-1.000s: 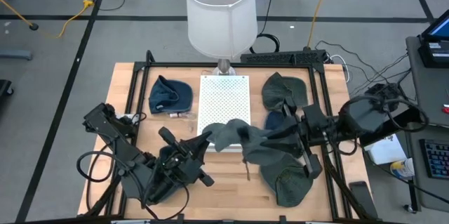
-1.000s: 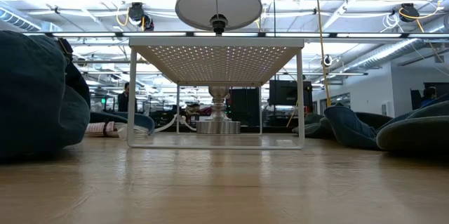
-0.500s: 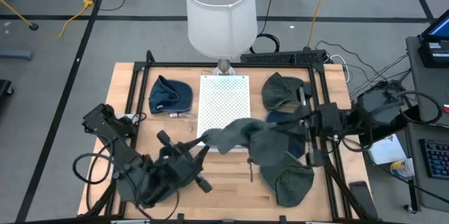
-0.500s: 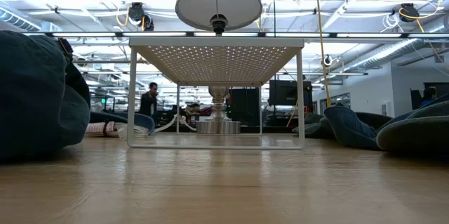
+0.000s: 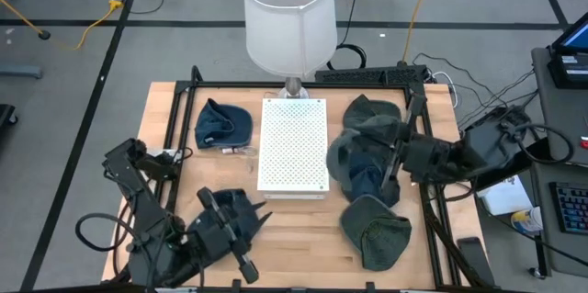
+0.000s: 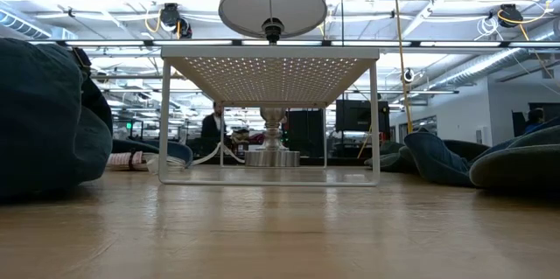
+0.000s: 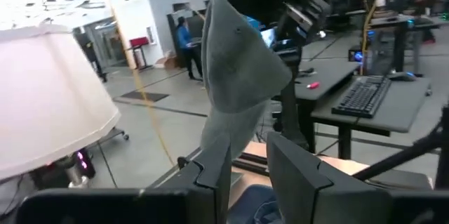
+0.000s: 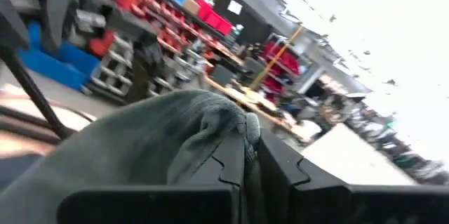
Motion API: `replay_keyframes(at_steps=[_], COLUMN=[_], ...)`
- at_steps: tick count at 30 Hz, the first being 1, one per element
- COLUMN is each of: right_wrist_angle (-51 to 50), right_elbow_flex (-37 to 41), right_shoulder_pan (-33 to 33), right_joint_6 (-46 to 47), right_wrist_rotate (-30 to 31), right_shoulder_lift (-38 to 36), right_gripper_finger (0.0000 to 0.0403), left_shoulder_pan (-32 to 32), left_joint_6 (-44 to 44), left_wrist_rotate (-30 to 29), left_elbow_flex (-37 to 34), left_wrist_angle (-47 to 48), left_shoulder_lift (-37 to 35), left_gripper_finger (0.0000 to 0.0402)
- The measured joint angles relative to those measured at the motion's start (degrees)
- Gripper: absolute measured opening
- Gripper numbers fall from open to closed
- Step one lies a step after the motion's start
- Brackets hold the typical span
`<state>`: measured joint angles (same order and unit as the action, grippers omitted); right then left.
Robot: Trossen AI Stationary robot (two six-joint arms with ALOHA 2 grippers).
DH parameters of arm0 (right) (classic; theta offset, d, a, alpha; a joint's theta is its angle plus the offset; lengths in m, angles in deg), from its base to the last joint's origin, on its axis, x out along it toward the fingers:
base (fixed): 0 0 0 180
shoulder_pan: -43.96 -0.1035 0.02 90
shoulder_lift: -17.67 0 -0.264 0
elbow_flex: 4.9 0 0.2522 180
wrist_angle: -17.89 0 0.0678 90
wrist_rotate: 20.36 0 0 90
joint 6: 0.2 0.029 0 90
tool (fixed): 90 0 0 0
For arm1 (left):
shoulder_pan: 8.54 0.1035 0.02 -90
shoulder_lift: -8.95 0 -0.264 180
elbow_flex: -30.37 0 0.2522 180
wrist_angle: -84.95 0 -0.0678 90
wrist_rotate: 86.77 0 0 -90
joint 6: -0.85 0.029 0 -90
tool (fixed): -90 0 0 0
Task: Pick & Place hat
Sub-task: Put the top left gray cap on the shelf
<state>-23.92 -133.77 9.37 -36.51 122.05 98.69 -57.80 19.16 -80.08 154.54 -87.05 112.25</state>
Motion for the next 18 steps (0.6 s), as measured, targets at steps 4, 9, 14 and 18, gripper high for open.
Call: replay_keyframes(at_steps=[4, 9, 14, 18], right_wrist_angle=[0.0, -0.3, -1.2, 0.5], right_elbow_flex=[0.0, 0.0, 1.0, 4.6], right_shoulder_pan=[1.0, 3.2, 5.4, 7.1], right_joint_6=[-5.0, -5.4, -6.0, -8.0], right_wrist_rotate=[2.0, 3.4, 8.8, 10.5], right_shoulder_lift=[1.0, 3.3, 6.6, 8.4], right_gripper_finger=[0.0012, 0.0012, 0.0012, 0.0012], left_shoulder_pan=[-0.2, -0.4, -0.3, -0.3], left_joint_6=[-0.6, -2.5, -5.4, -7.1], left_wrist_rotate=[-3.0, -6.3, -6.6, -6.7], left_elbow_flex=[0.0, 0.0, 0.0, 0.0], left_wrist_angle=[-0.8, -2.1, -4.4, -4.8], left_shoulder_lift=[0.0, 0.0, 0.0, -0.7], left_gripper_finger=[0.0097, 0.0097, 0.0097, 0.0097])
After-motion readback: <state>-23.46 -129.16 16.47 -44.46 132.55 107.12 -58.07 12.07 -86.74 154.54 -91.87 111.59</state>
